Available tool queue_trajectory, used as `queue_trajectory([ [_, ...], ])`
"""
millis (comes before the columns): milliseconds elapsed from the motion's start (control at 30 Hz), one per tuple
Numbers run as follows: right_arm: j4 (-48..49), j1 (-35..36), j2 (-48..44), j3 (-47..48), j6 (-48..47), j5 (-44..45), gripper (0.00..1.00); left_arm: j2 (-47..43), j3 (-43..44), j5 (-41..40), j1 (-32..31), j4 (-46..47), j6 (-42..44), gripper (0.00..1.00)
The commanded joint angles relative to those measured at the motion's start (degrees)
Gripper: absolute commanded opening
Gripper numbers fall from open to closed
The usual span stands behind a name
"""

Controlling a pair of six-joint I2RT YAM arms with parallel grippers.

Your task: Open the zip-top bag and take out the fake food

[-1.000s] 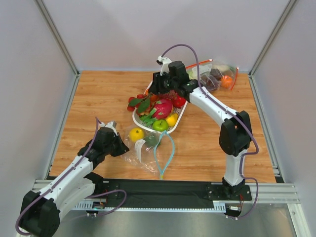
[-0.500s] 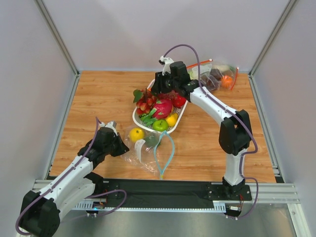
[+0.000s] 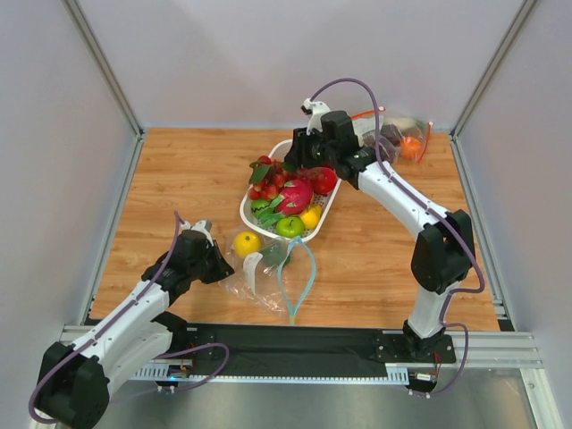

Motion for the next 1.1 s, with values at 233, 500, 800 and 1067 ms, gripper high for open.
queue_trajectory([
  [233,3.67,0.06,1.33,0.29,1.26,-1.83,0.04,0.41,-0.58,1.17,0.33,1.41,1.17,0.00],
  [500,3.85,1.55,4.14,1.08,1.26,-1.57,0.05,0.94,-0.67,1.26,0.33,1.67,1.52,0.00],
  [800,1.48,1.73,5.38,1.52,-0.85,2.90,0.06,1.65,-0.67,1.43,0.33,1.76,2.05,0.00],
  [1067,0.25,1.29,4.41,1.52,-1.82,5.38,0.31,2.79,-0.49,2.31,0.24,2.73,2.14,0.00],
])
